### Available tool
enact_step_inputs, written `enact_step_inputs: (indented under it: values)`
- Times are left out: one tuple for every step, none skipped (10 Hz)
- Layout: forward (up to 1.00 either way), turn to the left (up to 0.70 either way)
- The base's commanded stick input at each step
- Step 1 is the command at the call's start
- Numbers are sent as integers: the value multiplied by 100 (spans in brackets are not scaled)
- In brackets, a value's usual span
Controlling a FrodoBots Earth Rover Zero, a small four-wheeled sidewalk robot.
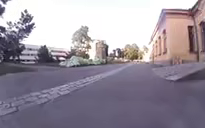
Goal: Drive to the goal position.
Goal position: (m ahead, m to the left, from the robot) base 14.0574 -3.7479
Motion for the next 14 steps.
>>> enact_step_inputs:
  values:
    - [50,-50]
    - [50,-50]
    - [50,-50]
    - [50,-50]
    - [50,-50]
    - [50,-50]
    - [50,-31]
    - [50,0]
    - [50,0]
    - [50,0]
    - [50,0]
    - [50,0]
    - [50,0]
    - [50,0]
